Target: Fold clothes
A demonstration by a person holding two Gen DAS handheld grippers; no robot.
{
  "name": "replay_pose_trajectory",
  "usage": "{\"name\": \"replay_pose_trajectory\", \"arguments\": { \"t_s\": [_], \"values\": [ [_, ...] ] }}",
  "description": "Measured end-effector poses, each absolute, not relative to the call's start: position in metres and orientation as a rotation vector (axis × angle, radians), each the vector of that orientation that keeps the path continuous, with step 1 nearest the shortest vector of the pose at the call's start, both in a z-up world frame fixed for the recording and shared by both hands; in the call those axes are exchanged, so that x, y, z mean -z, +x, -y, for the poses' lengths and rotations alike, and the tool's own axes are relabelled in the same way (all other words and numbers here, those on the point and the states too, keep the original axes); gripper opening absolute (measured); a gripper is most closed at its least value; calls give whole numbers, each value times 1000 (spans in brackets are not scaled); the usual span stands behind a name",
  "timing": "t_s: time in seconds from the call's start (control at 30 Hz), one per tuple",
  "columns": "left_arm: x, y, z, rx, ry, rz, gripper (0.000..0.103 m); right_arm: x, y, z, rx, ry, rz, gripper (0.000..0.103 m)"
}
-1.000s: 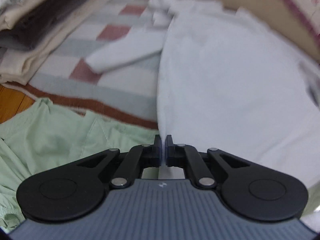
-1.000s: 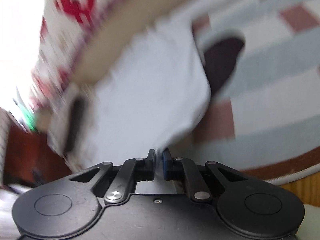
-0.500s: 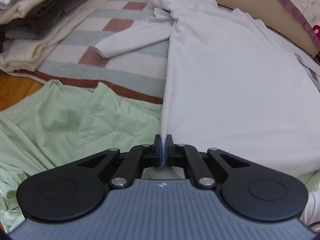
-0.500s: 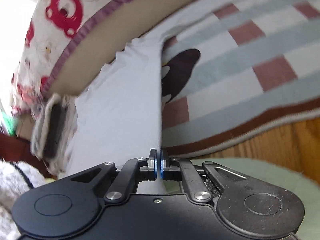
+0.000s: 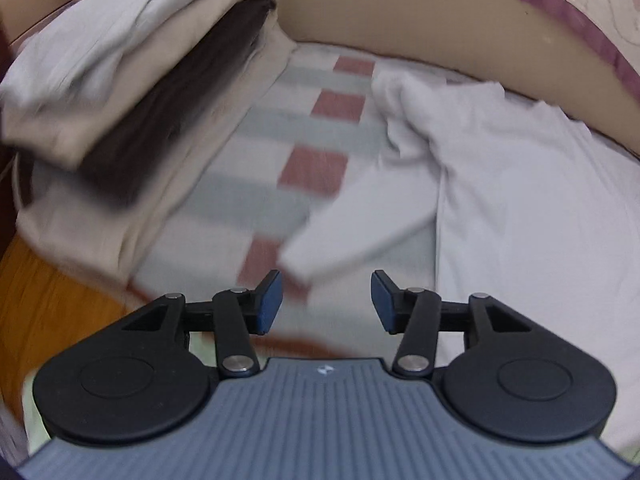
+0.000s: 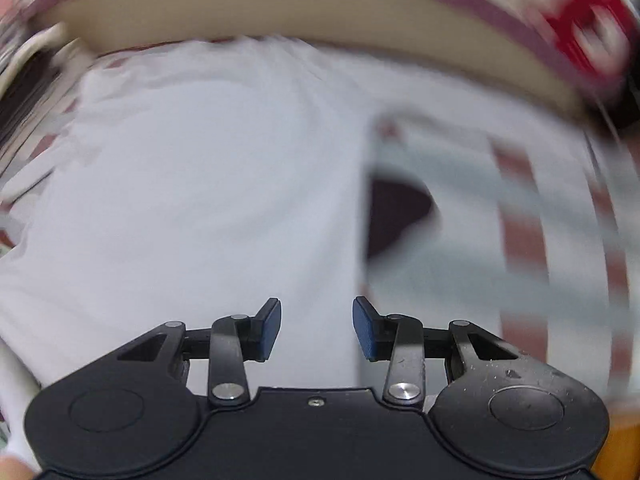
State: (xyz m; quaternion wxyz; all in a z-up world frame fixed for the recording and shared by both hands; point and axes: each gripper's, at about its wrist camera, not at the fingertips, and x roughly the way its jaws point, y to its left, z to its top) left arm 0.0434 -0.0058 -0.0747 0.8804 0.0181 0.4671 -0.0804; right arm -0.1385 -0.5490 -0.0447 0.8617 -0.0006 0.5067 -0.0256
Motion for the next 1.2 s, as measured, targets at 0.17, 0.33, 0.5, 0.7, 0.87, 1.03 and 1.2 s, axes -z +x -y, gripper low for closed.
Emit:
{"name": "replay_pose_trajectory", "arguments": {
  "t_s": [0.17, 0.33, 0.5, 0.7, 0.87, 1.03, 1.2],
  "values": [
    [40, 121, 39, 255, 123, -1004, 48, 6, -35, 454, -247, -128, -1071, 45],
    [13, 183, 85, 307, 248, -1056, 60, -11, 31, 372, -370, -203, -973, 45],
    [35, 206, 100, 312, 107, -1067, 60, 19, 54, 334, -303, -306, -882, 49],
    [110, 183, 75, 273, -60, -1056, 55, 46, 65, 343, -312, -390, -866, 51],
    [127, 172, 76, 262, 117, -1050, 55, 64, 85, 359, -388, -170, -899, 51],
    [140, 169, 60, 258, -25, -1152, 60, 82, 113, 342, -485, 30, -906, 44],
    [155, 171, 47, 237, -64, -1241, 64, 89, 139, 299, -550, -32, -900, 34]
  ]
}}
